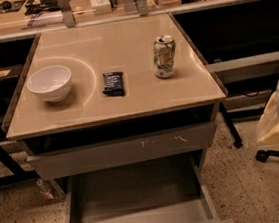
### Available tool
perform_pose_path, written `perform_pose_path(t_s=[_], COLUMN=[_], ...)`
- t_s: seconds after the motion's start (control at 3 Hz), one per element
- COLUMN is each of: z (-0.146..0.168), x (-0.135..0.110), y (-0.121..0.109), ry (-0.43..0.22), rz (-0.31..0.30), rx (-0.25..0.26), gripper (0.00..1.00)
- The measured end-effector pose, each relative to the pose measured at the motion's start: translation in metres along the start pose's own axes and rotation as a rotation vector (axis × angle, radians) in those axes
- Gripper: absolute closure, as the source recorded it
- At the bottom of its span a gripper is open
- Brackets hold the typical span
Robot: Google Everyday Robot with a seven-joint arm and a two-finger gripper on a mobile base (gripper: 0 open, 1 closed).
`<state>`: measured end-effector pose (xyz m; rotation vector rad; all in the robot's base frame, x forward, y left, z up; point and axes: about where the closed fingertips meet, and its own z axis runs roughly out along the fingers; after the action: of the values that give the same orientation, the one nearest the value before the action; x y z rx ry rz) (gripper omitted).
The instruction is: Close middle drawer
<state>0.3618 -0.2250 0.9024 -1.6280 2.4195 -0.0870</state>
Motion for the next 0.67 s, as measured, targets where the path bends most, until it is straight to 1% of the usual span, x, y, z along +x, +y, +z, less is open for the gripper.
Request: perform_pose_path(t_s=[0.33, 0.67], z=[0.0439, 0.0439], x=[0.0216, 0.0216], y=[0.0388, 0.0388], ry=[0.041, 0.041], rz=[0.037, 0.037], rx=[-0.091, -0.091], gripper=[1.0, 1.0])
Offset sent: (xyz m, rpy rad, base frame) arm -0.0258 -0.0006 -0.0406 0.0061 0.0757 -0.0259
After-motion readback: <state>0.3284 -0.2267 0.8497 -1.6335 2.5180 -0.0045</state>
